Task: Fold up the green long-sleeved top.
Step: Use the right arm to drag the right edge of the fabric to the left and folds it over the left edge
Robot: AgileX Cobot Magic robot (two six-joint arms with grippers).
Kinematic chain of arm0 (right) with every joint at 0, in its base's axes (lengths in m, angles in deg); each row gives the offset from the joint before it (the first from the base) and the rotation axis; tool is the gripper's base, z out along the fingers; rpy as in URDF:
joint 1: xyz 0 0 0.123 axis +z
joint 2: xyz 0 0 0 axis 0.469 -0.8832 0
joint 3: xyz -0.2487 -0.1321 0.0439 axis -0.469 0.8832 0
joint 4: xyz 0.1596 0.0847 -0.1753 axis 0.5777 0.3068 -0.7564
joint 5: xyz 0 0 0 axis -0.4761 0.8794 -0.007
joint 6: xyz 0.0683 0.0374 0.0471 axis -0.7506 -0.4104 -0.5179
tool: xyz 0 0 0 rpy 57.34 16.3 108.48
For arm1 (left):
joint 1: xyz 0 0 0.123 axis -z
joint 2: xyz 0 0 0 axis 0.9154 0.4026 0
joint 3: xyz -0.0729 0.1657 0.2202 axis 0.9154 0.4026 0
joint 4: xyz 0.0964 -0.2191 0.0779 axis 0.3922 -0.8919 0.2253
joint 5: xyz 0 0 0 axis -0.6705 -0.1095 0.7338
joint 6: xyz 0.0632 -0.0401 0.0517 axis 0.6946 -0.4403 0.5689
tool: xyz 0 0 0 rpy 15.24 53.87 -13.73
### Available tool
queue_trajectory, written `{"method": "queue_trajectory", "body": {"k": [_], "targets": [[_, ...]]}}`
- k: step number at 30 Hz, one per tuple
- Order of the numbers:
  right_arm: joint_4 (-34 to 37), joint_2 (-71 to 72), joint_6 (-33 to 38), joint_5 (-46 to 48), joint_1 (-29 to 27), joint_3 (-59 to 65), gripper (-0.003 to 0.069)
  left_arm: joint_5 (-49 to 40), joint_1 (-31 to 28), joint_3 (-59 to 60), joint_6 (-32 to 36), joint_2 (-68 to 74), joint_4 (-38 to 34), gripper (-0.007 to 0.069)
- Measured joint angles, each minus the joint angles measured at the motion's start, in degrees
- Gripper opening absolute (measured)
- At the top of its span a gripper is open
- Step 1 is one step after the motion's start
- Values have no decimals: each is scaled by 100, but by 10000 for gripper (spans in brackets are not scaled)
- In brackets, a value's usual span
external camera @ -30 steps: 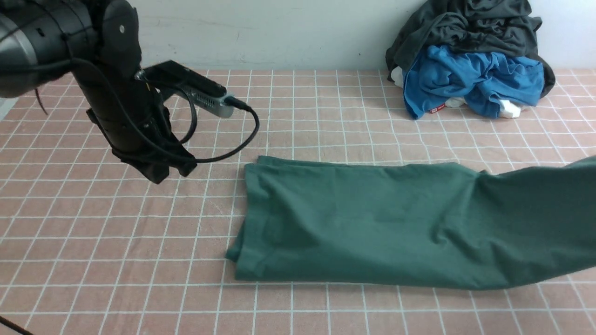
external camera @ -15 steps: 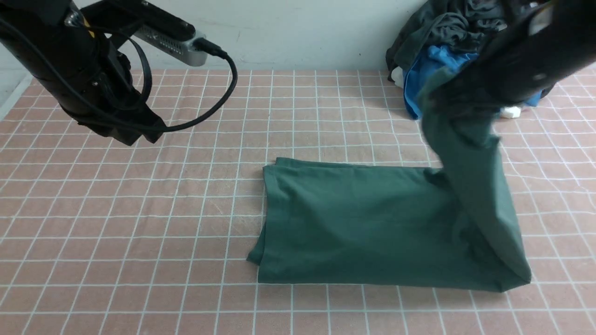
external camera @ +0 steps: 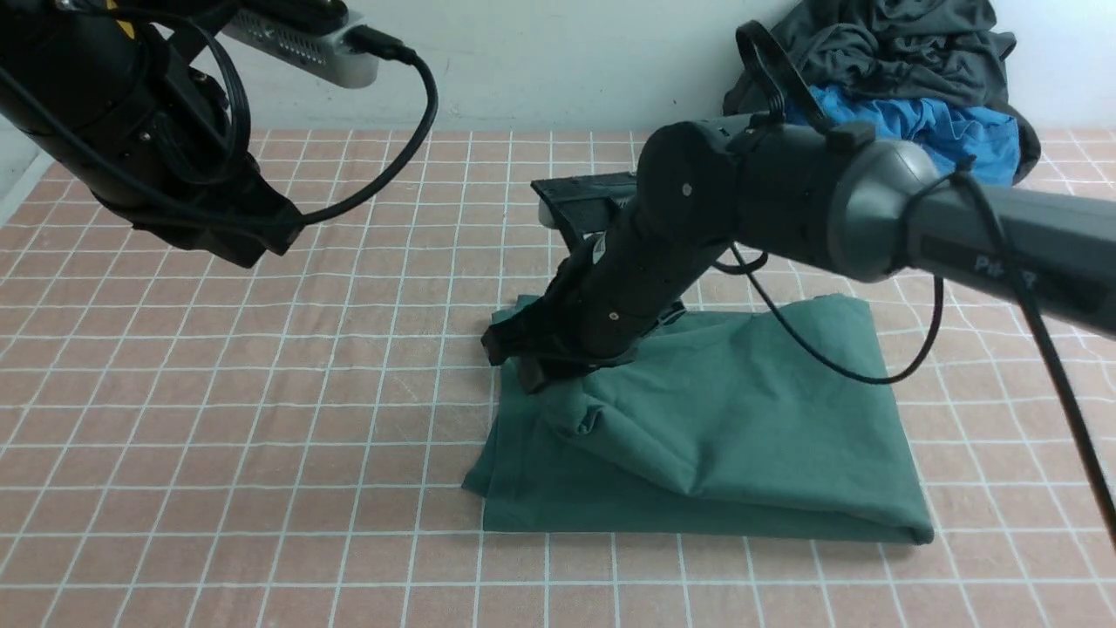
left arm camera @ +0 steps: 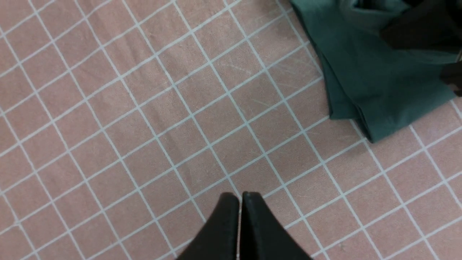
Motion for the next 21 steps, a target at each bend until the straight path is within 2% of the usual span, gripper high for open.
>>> {"method": "queue_trajectory", "body": {"k": [1,3,5,6,7,8,9,12,15,16,18,20,21], "targets": [[140,-2,170,257,-5,-236,357,0,0,0,0,-13,-21,-7],[76,51,319,799,-29,-525,458,-2,0,0,0,-18,-106,-7],[-24,85,375,1027,-50,-641,487,-2,0,0,0,-18,-166,-7],[-448,228,417,1463,-75,-724,529,-7,0,0,0,-18,-293,-7],[-790,330,422,1606,-98,-729,539,-7,16,0,0,-12,-379,-7],[-858,349,417,1628,-107,-717,540,-7,21,0,0,-6,-392,-7],[-1440,549,347,1679,-151,-573,542,-7,83,0,0,37,-476,-7],[-2257,1051,42,1693,-363,218,528,-14,376,0,0,294,-505,-7],[-2582,1594,-239,1476,-758,1373,501,170,802,0,0,727,-530,-7],[-2592,1594,-259,1428,-793,1373,498,170,802,0,0,764,-529,-7],[-2607,1904,-409,684,-1242,2257,471,754,1146,0,0,1285,-607,-7],[-2556,1950,-455,209,-1464,2566,454,1077,1253,0,0,1556,-670,-7],[-2432,1939,-496,-300,-1769,2926,437,1454,1342,0,0,1947,-781,-7]]}}
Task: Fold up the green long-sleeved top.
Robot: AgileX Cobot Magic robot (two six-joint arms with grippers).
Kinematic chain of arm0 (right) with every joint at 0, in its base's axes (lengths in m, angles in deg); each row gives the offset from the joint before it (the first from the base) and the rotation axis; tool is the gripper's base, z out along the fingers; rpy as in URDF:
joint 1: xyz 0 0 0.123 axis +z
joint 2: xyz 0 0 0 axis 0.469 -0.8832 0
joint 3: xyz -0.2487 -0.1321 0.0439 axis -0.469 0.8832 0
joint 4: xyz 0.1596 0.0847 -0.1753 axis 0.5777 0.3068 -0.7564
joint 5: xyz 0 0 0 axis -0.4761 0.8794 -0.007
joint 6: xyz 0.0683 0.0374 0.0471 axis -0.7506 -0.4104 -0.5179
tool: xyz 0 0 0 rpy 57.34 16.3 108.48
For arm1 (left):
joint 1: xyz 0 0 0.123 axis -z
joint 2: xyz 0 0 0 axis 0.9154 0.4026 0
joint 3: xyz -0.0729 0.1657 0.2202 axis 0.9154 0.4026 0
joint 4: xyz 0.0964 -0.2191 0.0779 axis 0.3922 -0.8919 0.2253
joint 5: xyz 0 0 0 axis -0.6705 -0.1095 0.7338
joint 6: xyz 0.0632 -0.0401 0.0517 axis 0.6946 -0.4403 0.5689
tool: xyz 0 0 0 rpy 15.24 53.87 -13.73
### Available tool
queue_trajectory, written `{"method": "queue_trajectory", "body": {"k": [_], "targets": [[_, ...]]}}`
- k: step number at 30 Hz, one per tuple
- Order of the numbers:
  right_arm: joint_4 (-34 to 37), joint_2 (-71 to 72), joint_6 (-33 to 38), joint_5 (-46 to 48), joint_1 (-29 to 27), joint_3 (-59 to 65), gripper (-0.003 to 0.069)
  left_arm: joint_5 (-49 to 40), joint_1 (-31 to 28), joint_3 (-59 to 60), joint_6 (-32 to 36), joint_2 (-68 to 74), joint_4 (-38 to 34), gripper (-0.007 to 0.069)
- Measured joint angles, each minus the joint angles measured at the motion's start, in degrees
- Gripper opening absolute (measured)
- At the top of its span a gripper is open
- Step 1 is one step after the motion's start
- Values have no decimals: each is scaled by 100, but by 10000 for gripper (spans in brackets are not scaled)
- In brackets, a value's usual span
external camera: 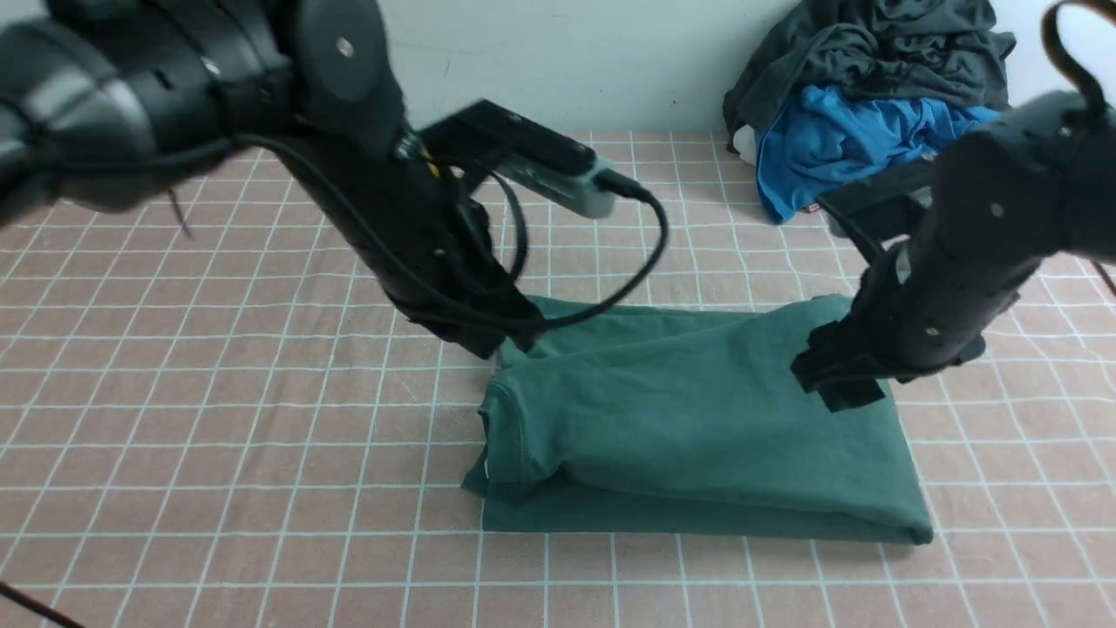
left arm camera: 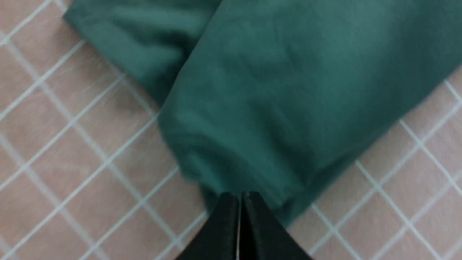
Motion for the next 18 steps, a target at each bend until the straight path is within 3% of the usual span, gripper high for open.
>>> {"method": "queue_trajectory", "body": {"k": [8,18], "targets": [[431,-594,160,-949,-612,404,398,359,-36,-39,0,1599,-76,-7],[462,219,365,-834,-619,423,398,149,-65,-5,0,1242,-27,-7]]}}
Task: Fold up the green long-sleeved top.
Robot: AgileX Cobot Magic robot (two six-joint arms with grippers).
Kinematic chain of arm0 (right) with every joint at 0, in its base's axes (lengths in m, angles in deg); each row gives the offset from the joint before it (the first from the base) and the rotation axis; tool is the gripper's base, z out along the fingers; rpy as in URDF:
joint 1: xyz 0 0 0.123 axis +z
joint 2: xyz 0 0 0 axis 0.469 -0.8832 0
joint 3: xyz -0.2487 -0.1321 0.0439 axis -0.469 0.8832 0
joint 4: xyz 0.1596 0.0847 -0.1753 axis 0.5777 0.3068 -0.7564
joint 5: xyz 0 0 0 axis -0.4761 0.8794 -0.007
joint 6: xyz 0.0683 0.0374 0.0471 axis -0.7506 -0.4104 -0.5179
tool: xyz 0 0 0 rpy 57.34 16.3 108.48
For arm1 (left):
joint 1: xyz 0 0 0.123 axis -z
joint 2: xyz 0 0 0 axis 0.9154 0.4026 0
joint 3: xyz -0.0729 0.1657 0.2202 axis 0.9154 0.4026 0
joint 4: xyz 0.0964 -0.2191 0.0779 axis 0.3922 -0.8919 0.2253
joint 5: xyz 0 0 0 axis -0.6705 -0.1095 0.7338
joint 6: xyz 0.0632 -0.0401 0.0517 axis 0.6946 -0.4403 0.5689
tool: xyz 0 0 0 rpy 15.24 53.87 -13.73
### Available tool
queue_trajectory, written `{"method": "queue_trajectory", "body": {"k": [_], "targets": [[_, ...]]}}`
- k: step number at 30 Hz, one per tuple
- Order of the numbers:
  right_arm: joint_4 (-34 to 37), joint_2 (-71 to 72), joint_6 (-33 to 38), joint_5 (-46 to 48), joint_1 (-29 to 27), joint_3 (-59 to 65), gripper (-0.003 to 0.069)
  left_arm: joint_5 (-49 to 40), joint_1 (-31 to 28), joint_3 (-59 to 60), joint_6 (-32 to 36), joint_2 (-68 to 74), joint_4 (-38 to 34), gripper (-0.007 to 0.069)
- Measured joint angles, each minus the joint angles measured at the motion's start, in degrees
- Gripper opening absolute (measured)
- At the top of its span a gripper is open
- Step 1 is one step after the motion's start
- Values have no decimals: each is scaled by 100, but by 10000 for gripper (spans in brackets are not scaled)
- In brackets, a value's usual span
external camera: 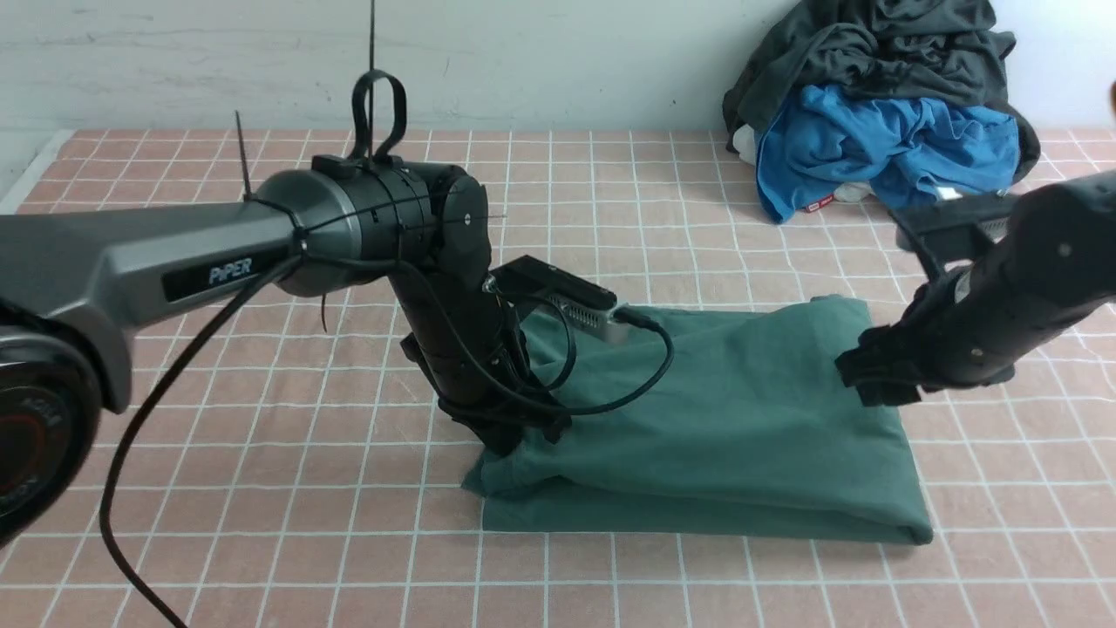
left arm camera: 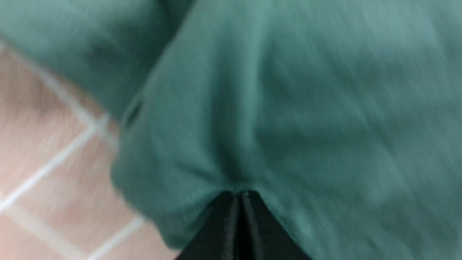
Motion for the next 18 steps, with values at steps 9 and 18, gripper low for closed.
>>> {"method": "queue_trajectory", "body": {"k": [9,18], "targets": [[109,2414,0,230,0,35,395,-570,0,175,-65,-2417,381,-7],[330,5031,152,-9,0,887,375,-301,0,2757,-225,-5412,393,-7]]}}
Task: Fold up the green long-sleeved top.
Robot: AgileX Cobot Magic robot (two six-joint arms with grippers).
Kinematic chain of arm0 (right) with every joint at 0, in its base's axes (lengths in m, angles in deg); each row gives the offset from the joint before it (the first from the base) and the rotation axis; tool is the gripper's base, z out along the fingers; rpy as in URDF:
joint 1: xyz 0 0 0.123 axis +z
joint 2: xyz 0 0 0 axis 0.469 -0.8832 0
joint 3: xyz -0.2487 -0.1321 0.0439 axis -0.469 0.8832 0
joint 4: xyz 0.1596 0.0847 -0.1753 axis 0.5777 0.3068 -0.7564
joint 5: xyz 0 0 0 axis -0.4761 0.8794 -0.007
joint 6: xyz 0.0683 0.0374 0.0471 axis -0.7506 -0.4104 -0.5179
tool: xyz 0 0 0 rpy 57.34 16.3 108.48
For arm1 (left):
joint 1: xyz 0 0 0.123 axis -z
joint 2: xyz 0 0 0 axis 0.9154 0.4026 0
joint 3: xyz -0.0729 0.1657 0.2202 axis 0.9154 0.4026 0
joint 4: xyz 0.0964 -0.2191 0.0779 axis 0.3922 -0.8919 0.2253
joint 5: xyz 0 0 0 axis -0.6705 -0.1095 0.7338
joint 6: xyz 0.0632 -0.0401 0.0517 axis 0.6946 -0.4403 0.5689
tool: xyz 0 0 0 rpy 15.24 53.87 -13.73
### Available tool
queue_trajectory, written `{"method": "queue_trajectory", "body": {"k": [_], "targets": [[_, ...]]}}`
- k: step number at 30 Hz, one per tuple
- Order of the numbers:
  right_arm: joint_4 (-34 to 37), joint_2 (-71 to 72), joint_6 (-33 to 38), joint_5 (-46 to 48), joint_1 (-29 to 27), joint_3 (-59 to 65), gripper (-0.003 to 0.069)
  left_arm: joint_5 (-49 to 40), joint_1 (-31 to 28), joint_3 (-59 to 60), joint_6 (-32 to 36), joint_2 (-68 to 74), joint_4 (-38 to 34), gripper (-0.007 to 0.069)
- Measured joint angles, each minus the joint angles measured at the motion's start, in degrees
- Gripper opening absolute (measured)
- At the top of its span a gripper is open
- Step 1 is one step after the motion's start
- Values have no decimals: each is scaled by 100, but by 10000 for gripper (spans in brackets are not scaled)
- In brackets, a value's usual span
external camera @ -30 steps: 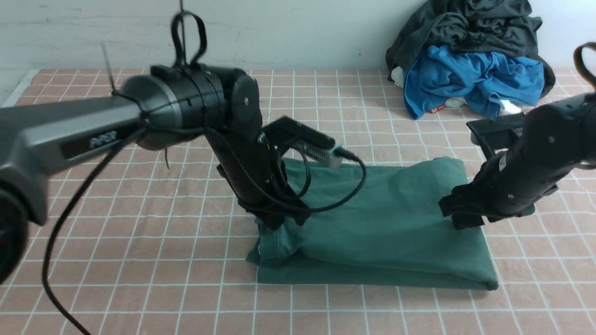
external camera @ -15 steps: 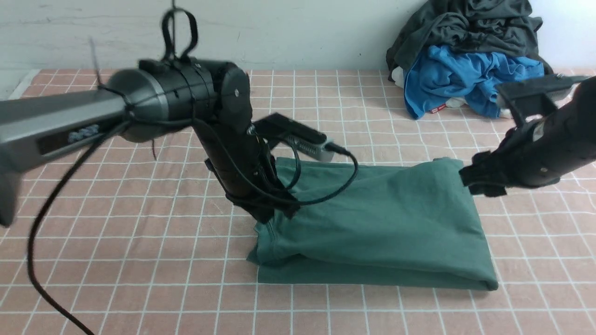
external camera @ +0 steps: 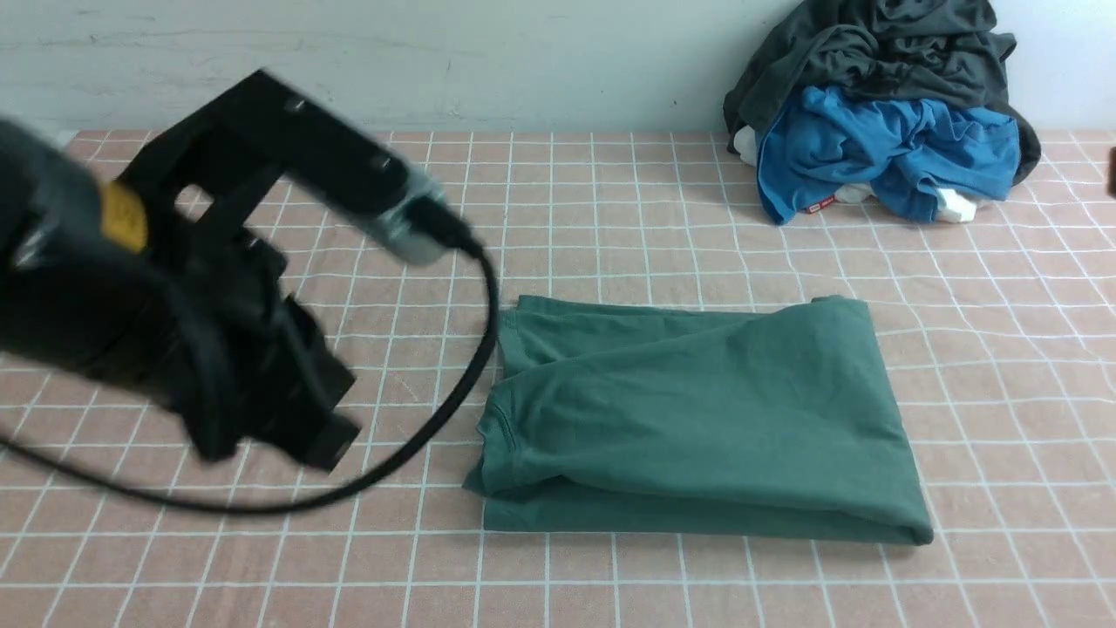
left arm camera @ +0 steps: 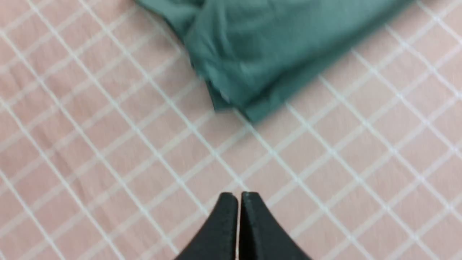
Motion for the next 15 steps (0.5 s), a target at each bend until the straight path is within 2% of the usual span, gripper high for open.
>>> {"method": "queue_trajectory", "body": {"k": [1,4,5,7,9,10,12,15], "targets": [[0,0,0,0,0,0,375,1,0,65,-5,-132,0,-7],[127,848,147,-5,0,467,282,106,0,1150,-11,-1261,0,-7],[127,887,147,-5,0,467,282,111,0,1203,-11,-1329,0,-7],[155,1348,261,-20,0,809,179,191,0,1808,-11,-2316,0,-7],[163,1505,278,-36,0,908,141,257,0,2039,-11,-2689,0,-7],[212,1705,283,-64,0,1003,87,331,0,2277,-18,-3314,0,-7],[303,1958,300,-155,0,1134,25,568,0,2599,-28,-3984,0,-7],[422,2205,314,-318,0,1259,-6,885,0,2961,-92,-4716,0,-7]]}}
